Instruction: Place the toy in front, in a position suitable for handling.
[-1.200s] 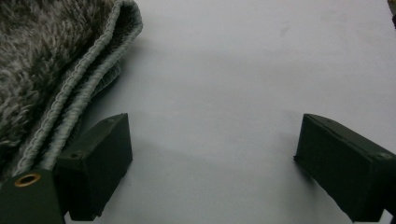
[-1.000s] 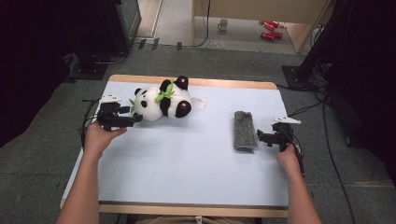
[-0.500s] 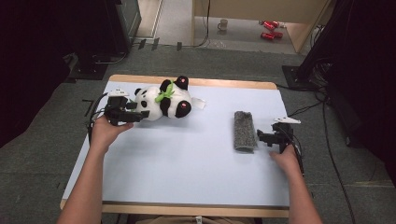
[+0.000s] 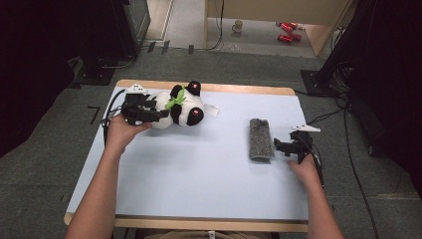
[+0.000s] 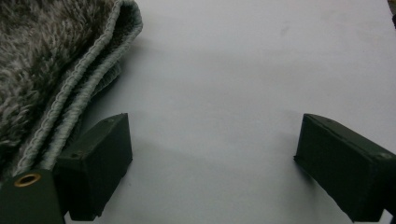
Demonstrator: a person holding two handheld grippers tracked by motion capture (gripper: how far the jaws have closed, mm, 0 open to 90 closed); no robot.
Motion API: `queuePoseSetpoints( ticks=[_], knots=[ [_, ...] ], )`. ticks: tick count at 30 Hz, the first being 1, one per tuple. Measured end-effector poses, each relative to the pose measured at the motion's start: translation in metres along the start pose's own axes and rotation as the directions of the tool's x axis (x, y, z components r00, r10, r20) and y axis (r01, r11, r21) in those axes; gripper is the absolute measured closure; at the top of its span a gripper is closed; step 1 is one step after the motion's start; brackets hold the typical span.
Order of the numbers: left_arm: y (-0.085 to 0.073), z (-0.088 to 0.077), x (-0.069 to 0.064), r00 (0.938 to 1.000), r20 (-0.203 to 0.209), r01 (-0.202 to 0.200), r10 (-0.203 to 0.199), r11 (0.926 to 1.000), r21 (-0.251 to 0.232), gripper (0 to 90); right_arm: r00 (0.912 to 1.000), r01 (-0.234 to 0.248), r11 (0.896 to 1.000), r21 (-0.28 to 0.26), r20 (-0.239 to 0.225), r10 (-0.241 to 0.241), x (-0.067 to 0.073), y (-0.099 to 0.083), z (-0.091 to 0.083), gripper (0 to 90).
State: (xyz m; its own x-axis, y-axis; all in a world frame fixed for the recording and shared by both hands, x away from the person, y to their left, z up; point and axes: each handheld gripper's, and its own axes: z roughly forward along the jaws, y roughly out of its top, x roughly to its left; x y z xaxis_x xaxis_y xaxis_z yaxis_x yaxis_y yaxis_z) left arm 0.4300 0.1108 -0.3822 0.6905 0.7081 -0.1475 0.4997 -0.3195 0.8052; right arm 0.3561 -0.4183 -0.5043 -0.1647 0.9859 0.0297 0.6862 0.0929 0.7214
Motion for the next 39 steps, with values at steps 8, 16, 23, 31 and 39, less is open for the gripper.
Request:
queuePoseSetpoints(
  ticks=[8,16,23,31,39],
  knots=[
    [0.009,0.015,-0.006,0.9992,-0.007,-0.04,0.04,0.9992,-0.006,39.1,1.0,0.0,1.0,0.0,0.0,0.0,0.0,0.0,0.0,10.4],
    [0.012,0.034,-0.001,0.9991,-0.025,-0.033,0.033,0.9993,0.018,37.7,1.0,0.0,1.0,-0.001,0.0,0.0,0.0,0.0,0.0,10.4],
    [0.008,0.056,-0.001,0.999,-0.004,-0.044,0.045,0.9971,0.061,39.3,1.0,0.0,1.0,-0.001,0.0,0.0,0.0,0.0,0.0,10.4],
    [-0.006,0.062,-0.003,0.9921,-0.062,-0.11,0.109,0.9939,-0.003,50.8,1.0,0.001,1.0,-0.001,0.0,-0.001,0.0,0.0,0.0,10.4],
    [-0.006,0.059,-0.005,0.9972,-0.059,-0.047,0.046,0.9989,-0.003,62.7,1.0,0.0,1.0,0.0,0.0,0.0,0.0,0.0,0.0,10.4]
  ],
)
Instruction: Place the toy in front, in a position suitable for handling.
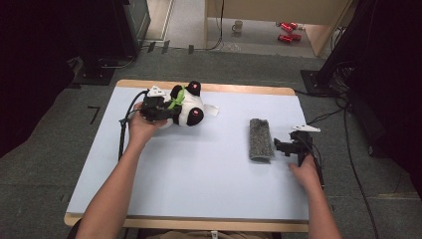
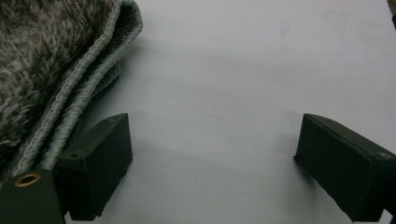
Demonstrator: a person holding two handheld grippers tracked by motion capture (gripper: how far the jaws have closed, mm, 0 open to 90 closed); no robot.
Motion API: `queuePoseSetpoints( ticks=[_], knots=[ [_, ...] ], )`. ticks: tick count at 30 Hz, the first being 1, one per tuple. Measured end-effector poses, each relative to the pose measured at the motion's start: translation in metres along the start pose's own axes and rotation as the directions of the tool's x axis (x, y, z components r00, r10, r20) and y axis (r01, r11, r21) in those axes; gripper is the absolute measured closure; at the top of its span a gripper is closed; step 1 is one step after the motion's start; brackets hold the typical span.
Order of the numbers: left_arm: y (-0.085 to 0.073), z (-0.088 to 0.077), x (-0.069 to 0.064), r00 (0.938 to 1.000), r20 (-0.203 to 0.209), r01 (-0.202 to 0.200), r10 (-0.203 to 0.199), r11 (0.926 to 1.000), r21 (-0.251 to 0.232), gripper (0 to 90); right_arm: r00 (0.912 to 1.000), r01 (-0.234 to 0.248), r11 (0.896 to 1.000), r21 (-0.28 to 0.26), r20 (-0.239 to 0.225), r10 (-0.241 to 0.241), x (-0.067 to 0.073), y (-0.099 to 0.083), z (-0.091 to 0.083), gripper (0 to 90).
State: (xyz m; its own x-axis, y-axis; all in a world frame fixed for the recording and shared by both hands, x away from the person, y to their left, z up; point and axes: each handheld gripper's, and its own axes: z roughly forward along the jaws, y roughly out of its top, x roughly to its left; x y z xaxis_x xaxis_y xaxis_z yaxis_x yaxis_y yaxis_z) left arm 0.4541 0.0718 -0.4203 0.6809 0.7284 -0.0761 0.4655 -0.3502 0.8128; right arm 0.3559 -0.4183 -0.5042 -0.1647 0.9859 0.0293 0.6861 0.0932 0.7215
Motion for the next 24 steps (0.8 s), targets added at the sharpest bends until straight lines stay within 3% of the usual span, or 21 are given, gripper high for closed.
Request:
queuePoseSetpoints(
  ticks=[4,10,14,18,24],
  knots=[
    [0.003,-0.003,0.0,0.9994,0.006,0.034,-0.034,0.9994,0.01,65.2,1.0,0.0,1.0,0.0,0.0,0.0,0.0,0.0,0.0,10.4],
    [0.007,-0.011,-0.004,0.9995,-0.001,0.03,-0.03,0.999,0.033,66.7,1.0,-0.001,1.0,0.0,0.0,0.001,0.0,0.0,0.0,10.4],
    [0.009,-0.019,-0.007,0.997,0.024,0.072,-0.073,0.9963,0.046,66.7,1.0,-0.002,1.0,0.0,-0.002,0.002,0.0,0.0,0.0,10.4],
    [0.01,-0.029,-0.015,0.9923,0.051,0.11,-0.113,0.9924,0.056,66.8,1.0,-0.001,1.0,0.0,-0.001,0.001,0.0,0.0,0.0,10.4],
    [0.009,-0.041,-0.033,0.9921,0.06,0.107,-0.11,0.9924,0.061,66.7,1.0,-0.001,1.0,0.0,-0.001,0.001,0.0,0.0,0.0,10.4]
  ],
)
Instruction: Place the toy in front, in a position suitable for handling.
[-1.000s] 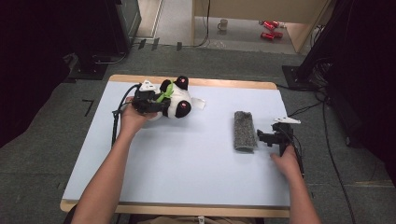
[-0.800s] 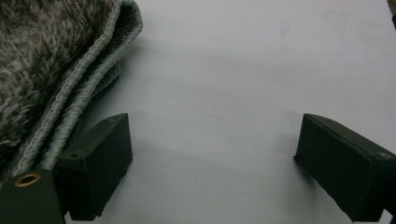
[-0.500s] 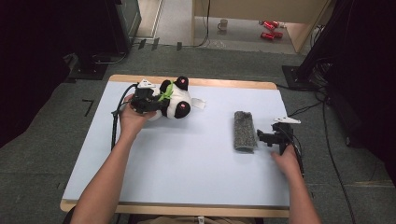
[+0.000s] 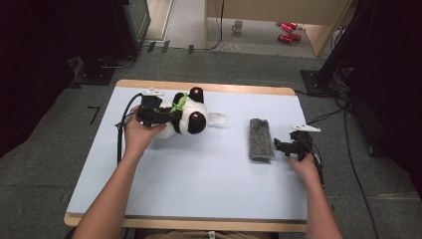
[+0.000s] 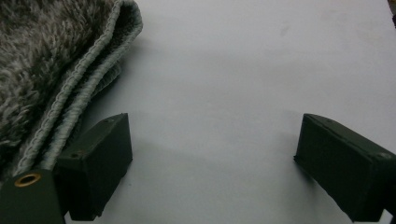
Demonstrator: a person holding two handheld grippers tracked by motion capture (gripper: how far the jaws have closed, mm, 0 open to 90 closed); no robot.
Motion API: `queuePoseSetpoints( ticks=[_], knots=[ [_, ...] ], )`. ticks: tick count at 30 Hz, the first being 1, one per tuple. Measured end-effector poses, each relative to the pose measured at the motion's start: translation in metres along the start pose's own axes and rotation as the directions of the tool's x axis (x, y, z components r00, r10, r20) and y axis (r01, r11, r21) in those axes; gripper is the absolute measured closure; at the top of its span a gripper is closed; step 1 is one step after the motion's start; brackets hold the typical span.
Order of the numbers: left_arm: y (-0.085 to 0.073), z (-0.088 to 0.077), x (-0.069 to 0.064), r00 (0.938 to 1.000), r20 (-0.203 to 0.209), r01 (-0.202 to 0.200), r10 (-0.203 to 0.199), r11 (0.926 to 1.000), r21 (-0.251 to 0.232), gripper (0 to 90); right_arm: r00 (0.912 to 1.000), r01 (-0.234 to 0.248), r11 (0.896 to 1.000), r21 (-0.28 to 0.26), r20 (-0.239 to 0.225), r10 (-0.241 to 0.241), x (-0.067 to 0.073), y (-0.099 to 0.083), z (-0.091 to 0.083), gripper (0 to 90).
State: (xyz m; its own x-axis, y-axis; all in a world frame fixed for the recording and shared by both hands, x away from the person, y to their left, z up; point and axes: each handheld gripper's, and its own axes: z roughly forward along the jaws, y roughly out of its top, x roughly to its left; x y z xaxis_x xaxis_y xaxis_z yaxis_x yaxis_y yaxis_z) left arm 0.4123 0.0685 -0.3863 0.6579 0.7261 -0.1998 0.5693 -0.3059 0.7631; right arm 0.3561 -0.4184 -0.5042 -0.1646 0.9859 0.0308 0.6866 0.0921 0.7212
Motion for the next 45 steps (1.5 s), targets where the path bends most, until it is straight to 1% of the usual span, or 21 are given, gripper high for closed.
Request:
queuePoseSetpoints(
  ticks=[3,4,7,9,13,15,17,19,21,24,26,28,32,34,36,37,38,39,42,44,45],
  knots=[
    [-0.003,-0.005,-0.012,1.0,-0.008,-0.002,0.002,1.0,0.003,66.7,1.0,0.0,1.0,0.0,0.0,0.0,0.0,0.0,0.0,10.4],
    [-0.004,-0.006,-0.016,0.9999,-0.009,-0.008,0.008,1.0,0.006,66.7,1.0,0.0,1.0,0.0,0.001,0.0,0.0,0.0,0.0,10.4],
    [-0.008,-0.009,-0.029,1.0,-0.005,-0.001,0.001,1.0,0.006,66.7,1.0,0.002,1.0,0.0,0.001,-0.002,0.0,0.0,0.0,10.4],
    [-0.013,-0.011,-0.038,0.9999,-0.012,-0.002,0.002,1.0,0.005,66.7,1.0,0.003,1.0,0.001,0.001,-0.003,0.0,0.0,0.0,10.3],
    [-0.021,-0.009,-0.056,1.0,0.002,-0.003,0.003,0.9998,0.019,66.7,1.0,0.004,1.0,0.003,-0.001,-0.004,0.0,0.0,0.0,10.2],
    [-0.025,-0.008,-0.062,1.0,0.009,-0.001,0.0,0.9998,0.022,66.7,1.0,0.005,1.0,0.003,0.0,-0.005,0.0,0.0,0.0,10.2],
    [-0.029,-0.008,-0.066,0.9998,0.015,0.014,-0.014,0.9997,0.018,66.7,1.0,0.004,1.0,0.002,0.0,-0.004,0.0,0.0,0.0,10.2],
    [-0.032,-0.009,-0.071,0.9998,0.008,0.017,-0.017,0.9998,0.011,66.7,1.0,0.005,1.0,0.001,0.001,-0.005,0.0,0.0,0.0,10.3],
    [-0.034,-0.008,-0.075,0.9998,0.013,0.015,-0.016,0.9997,0.019,66.5,1.0,0.005,1.0,0.001,0.002,-0.005,0.001,0.0,0.0,10.4],
    [-0.04,-0.002,-0.077,0.9995,0.027,0.017,-0.017,0.9996,0.022,66.1,1.0,0.006,1.0,0.002,0.002,-0.006,0.001,0.001,0.0,10.5],
    [-0.042,0.0,-0.079,0.9995,0.03,0.008,-0.008,0.9997,0.022,65.1,1.0,0.007,1.0,0.002,0.003,-0.007,0.001,0.001,0.0,10.5],
    [-0.044,0.001,-0.081,0.9998,0.021,-0.003,0.003,0.9999,0.014,62.5,1.0,0.006,1.0,0.003,0.003,-0.006,0.001,0.001,0.0,10.7],
    [-0.045,0.0,-0.08,0.999,0.041,-0.021,0.02,0.9996,0.018,56.8,1.0,0.004,1.0,0.005,0.005,-0.004,0.001,0.001,-0.001,13.4],
    [-0.046,-0.001,-0.078,0.9975,0.07,-0.005,0.004,0.9999,0.015,53.3,0.9999,0.012,1.0,0.006,-0.001,-0.012,0.002,0.002,-0.002,17.0],
    [-0.044,-0.003,-0.074,0.9931,0.113,0.028,-0.031,0.9994,0.022,49.5,0.9999,0.013,1.0,0.01,-0.005,-0.013,0.003,0.003,-0.003,21.5],
    [-0.043,-0.005,-0.072,0.9909,0.128,0.038,-0.04,0.9991,0.016,47.9,0.9999,0.015,1.0,0.01,-0.005,-0.015,0.003,0.003,-0.004,22.2],
    [-0.042,-0.008,-0.07,0.9898,0.134,0.047,-0.049,0.9988,0.013,46.9,0.9999,0.015,1.0,0.011,-0.004,-0.015,0.004,0.004,-0.005,22.4],
    [-0.042,-0.01,-0.069,0.9888,0.139,0.053,-0.052,0.9986,0.0,46.2,0.9999,0.014,1.0,0.008,-0.005,-0.014,0.004,0.004,-0.006,22.4],
    [-0.041,-0.018,-0.065,0.9922,0.12,0.038,-0.034,0.9988,-0.03,45.2,0.9999,-0.013,1.0,-0.013,-0.011,0.012,0.003,0.007,-0.012,23.8],
    [-0.041,-0.021,-0.062,0.9923,0.117,0.043,-0.039,0.9987,-0.029,43.8,0.9995,-0.024,0.999,-0.029,-0.023,0.023,0.003,0.009,-0.016,24.4],
    [-0.041,-0.023,-0.06,0.9923,0.118,0.04,-0.036,0.9988,-0.03,43.7,0.999,-0.029,0.999,-0.023,-0.034,0.028,0.004,0.01,-0.017,24.4]
  ],
)
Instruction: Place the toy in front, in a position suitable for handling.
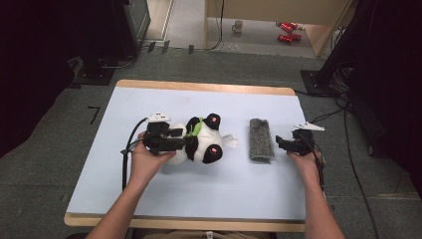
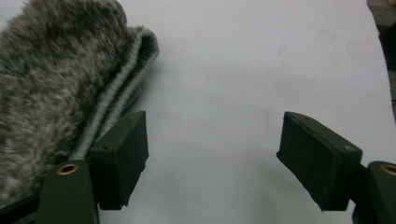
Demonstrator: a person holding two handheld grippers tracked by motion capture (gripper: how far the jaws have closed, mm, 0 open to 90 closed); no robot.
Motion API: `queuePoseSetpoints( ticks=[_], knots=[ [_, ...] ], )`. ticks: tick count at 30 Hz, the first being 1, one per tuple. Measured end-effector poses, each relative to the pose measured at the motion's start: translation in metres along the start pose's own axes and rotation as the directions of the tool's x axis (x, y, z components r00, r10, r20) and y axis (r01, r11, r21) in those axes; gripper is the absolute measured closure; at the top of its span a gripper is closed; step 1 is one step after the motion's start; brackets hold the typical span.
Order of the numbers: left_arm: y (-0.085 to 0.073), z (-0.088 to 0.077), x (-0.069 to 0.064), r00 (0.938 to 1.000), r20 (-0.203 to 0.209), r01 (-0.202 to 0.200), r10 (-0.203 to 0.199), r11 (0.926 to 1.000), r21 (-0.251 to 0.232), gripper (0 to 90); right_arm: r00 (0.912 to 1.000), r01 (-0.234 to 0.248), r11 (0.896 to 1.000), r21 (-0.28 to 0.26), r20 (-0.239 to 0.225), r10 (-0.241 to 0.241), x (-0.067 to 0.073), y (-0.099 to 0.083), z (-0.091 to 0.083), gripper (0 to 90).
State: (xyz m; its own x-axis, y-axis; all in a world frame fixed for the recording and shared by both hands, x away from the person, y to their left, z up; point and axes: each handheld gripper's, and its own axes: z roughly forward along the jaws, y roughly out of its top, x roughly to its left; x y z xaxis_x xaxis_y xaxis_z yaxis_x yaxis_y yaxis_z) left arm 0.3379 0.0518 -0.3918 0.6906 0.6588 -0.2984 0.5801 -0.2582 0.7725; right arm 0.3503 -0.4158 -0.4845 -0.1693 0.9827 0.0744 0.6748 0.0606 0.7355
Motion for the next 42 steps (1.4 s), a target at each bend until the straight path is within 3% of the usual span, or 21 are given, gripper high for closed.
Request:
queuePoseSetpoints(
  ticks=[4,17,22,25,30,35,40,42],
  knots=[
    [-0.002,-0.007,0.005,0.9996,-0.023,-0.014,0.014,0.9999,-0.001,43.4,0.9986,-0.009,1.0,0.02,-0.051,0.01,0.008,0.005,0.0,23.6],
    [-0.012,-0.028,0.025,0.9939,-0.11,-0.006,0.005,1.0,-0.003,40.1,0.9936,0.022,0.999,-0.04,-0.11,-0.026,0.036,0.018,-0.006,23.8],
    [-0.017,-0.029,0.029,0.9922,-0.124,-0.012,0.012,0.9999,0.004,39.9,0.9912,0.027,0.999,-0.021,-0.129,-0.029,0.041,0.017,0.001,23.7],
    [-0.021,-0.028,0.031,0.9913,-0.131,-0.012,0.014,0.9998,0.014,39.6,0.9904,0.034,0.999,-0.003,-0.134,-0.034,0.043,0.016,0.007,24.2],
    [-0.027,-0.027,0.038,0.9927,-0.119,0.022,-0.02,0.9997,0.012,39.8,0.9893,0.045,0.999,0.028,-0.14,-0.041,0.047,0.012,0.021,24.8],
    [-0.033,-0.023,0.039,0.9928,-0.119,0.004,-0.002,0.9999,0.012,38.4,0.9875,0.056,0.998,0.03,-0.149,-0.051,0.051,0.013,0.025,25.6],
    [-0.039,-0.021,0.039,0.9933,-0.115,-0.004,0.005,0.9999,0.012,36.4,0.9845,0.043,0.998,0.049,-0.172,-0.034,0.054,0.011,0.029,29.0],
    [-0.041,-0.021,0.04,0.9935,-0.113,0.02,-0.019,0.9997,0.014,34.7,0.9829,0.029,0.998,0.057,-0.183,-0.018,0.055,0.01,0.031,30.2]
  ],
)
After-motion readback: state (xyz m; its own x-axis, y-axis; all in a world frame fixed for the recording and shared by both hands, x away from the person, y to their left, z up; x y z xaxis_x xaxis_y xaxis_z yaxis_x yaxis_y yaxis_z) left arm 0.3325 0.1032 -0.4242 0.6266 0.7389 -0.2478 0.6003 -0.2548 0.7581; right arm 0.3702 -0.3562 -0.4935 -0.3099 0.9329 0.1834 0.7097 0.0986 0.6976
